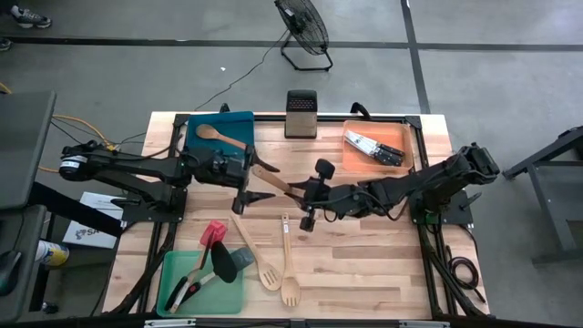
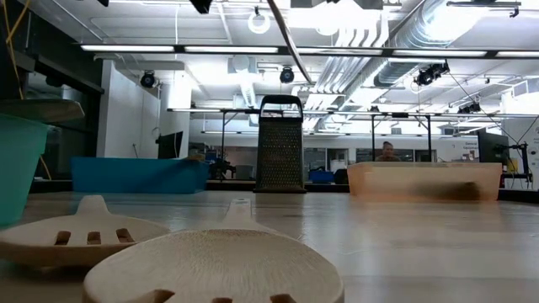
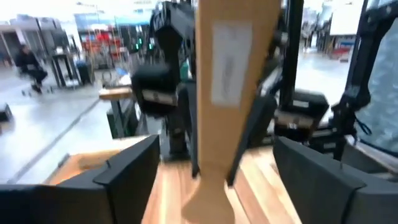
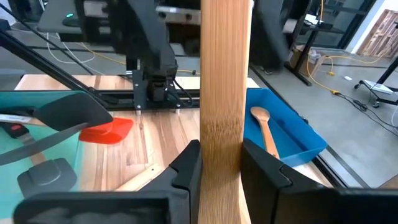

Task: Pick & Place Kitchen Items
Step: Put the brown wooden spoon into the blue bin

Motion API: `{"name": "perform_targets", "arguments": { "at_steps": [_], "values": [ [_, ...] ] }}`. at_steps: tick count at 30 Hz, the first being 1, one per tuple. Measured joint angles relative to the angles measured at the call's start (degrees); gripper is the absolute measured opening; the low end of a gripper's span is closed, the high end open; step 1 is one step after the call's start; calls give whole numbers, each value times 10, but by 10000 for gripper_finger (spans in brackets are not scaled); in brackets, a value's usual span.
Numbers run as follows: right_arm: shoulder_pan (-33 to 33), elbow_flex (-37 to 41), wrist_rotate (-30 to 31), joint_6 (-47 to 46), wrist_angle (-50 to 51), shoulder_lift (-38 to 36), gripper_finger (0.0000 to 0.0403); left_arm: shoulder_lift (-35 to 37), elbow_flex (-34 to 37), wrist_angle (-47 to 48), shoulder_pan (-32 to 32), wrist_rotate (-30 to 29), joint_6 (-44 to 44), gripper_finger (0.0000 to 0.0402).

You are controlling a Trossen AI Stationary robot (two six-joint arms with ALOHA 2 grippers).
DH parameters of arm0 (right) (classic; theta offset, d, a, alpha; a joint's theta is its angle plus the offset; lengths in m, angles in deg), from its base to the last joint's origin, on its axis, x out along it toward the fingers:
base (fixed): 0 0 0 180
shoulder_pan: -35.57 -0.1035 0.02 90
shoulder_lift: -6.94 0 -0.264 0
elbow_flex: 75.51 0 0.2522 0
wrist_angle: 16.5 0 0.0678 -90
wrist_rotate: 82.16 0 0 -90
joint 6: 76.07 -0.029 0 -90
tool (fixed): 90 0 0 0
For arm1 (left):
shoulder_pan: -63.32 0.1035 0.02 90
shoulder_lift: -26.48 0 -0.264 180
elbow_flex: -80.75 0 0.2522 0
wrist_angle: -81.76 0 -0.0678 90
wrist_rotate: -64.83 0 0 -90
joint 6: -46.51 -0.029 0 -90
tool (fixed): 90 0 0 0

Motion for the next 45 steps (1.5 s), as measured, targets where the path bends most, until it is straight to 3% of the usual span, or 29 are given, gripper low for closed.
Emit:
{"name": "perform_targets", "arguments": {
  "at_steps": [13,23,45],
  "values": [
    [0,0,0,0,6,0,76,22,-1,-59,0,-2,-23,325],
    [0,0,-5,0,6,0,76,40,0,-78,0,47,-9,323],
    [1,0,-11,-5,7,0,76,40,0,-122,0,53,-2,183]
  ]
}}
